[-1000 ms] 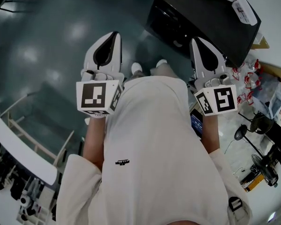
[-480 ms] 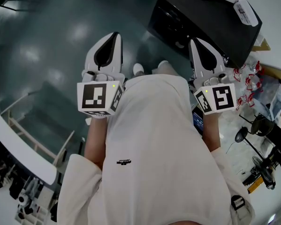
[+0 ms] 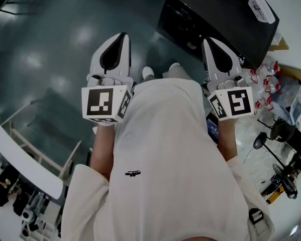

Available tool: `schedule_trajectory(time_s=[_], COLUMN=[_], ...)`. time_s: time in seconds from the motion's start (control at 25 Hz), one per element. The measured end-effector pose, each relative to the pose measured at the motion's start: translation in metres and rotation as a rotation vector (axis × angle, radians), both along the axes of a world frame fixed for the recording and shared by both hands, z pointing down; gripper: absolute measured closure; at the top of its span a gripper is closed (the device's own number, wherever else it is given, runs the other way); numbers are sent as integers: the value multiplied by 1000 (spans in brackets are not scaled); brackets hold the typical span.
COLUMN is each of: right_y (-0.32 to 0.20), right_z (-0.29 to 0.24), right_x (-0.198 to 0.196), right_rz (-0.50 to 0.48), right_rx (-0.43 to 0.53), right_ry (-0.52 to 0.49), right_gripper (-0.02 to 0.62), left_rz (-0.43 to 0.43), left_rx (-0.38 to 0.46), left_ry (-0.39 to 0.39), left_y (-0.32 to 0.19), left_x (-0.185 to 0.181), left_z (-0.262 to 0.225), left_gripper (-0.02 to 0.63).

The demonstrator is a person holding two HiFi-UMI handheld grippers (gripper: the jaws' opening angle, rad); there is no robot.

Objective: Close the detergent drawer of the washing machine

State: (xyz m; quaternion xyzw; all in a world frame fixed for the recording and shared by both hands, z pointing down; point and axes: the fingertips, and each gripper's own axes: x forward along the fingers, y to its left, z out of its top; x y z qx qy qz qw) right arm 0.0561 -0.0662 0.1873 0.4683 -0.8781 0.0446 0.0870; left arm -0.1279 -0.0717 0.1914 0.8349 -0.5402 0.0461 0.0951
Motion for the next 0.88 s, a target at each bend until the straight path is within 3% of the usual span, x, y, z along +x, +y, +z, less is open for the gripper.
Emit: schedule_trajectory(time_s=[0.88], right_y=[6], right_z=[-2], right_x=[-2], right_rz=[32], right_rx=[13], right_ry=[22], right_gripper=[595], left_rz=[8], left_rx=[-12], left_ry=[23], left_y=[4], left_x=[-6], left_z=[9], left_gripper=[588])
